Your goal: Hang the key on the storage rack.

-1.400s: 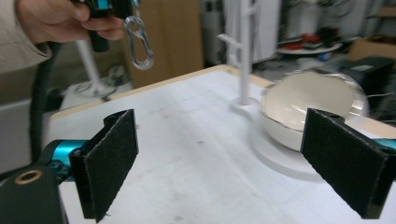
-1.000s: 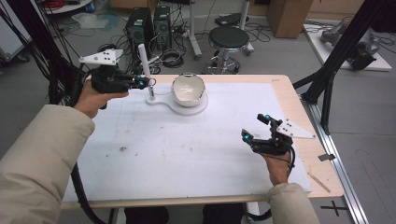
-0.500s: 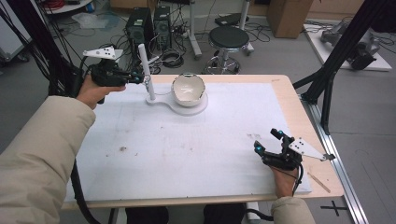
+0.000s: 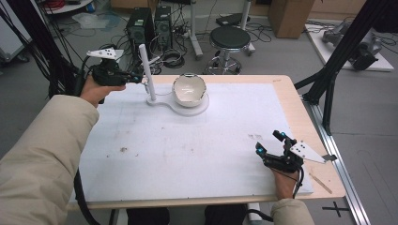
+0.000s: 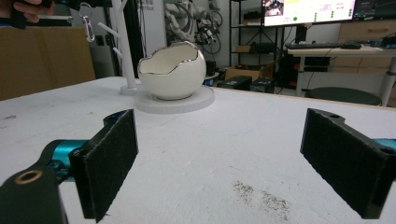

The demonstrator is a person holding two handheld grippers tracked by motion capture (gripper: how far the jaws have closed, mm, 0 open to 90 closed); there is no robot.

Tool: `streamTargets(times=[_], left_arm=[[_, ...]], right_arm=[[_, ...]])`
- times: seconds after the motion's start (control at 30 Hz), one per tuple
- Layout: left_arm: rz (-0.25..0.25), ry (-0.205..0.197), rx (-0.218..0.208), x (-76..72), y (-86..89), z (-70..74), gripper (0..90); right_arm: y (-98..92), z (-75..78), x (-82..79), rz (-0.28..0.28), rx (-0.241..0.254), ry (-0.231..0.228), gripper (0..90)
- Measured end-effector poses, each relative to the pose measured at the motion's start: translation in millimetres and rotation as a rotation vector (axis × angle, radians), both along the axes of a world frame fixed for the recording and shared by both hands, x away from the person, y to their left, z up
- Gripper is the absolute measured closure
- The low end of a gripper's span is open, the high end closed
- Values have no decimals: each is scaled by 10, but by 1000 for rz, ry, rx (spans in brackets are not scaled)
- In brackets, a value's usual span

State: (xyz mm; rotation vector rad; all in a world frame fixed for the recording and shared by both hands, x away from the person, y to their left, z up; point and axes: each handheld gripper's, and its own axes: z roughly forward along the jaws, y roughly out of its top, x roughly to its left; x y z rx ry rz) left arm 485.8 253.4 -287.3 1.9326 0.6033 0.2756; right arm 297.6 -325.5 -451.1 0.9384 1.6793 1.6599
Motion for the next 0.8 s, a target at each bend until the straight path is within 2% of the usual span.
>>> streamTargets(times=[0.03, 0.17, 0.23, 0.63, 0.8], left_arm=[[11, -3, 9, 8, 4, -3, 885], [26, -2, -12, 51, 28, -28, 885], [36, -3, -6, 72, 35, -42, 885], [78, 25, -37, 225, 87, -185, 885], [91, 34, -35, 290, 119, -252, 885]], right_arm=[[2, -1, 1, -1, 0, -3, 104], [6, -3, -6, -6, -1, -6, 104], [7, -3, -7, -7, -3, -11, 104], [6, -4, -9, -9, 0, -11, 104], [8, -5, -10, -14, -2, -13, 104]])
